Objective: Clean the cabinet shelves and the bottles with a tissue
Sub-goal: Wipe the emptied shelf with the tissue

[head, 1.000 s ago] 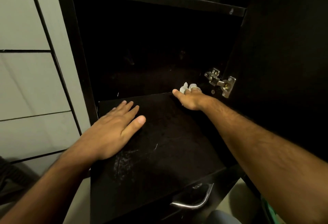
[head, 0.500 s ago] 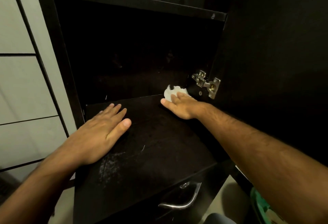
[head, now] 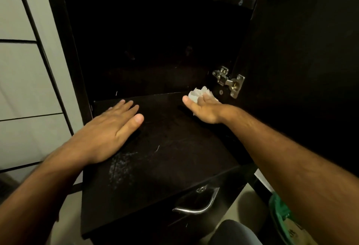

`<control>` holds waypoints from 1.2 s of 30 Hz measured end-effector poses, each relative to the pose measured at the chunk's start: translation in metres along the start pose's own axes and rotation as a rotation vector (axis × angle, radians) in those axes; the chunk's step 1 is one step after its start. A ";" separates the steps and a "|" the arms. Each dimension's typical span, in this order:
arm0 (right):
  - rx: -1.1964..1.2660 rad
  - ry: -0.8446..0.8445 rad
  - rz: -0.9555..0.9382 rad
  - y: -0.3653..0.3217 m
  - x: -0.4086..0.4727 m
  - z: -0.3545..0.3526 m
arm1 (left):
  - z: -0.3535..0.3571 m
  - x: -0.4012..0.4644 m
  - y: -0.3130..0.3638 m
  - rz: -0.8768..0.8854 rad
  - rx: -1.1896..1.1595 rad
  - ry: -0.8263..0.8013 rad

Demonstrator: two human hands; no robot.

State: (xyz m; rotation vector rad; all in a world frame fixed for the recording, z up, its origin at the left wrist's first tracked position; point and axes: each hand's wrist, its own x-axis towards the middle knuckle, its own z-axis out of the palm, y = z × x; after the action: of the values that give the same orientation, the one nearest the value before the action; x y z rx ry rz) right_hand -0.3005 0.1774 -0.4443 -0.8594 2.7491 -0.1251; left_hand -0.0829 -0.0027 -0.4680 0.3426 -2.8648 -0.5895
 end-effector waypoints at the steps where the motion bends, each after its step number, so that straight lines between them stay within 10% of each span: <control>1: -0.003 -0.017 -0.031 0.005 -0.013 0.002 | 0.000 0.000 0.000 0.000 0.000 0.000; 36: -0.030 0.028 -0.126 0.050 -0.129 0.015 | 0.013 0.015 -0.020 0.059 -0.061 0.090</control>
State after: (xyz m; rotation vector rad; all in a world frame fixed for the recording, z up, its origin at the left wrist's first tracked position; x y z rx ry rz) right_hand -0.2221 0.2921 -0.4382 -1.0471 2.7281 -0.1206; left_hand -0.0960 -0.0202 -0.4856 0.2668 -2.7538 -0.6327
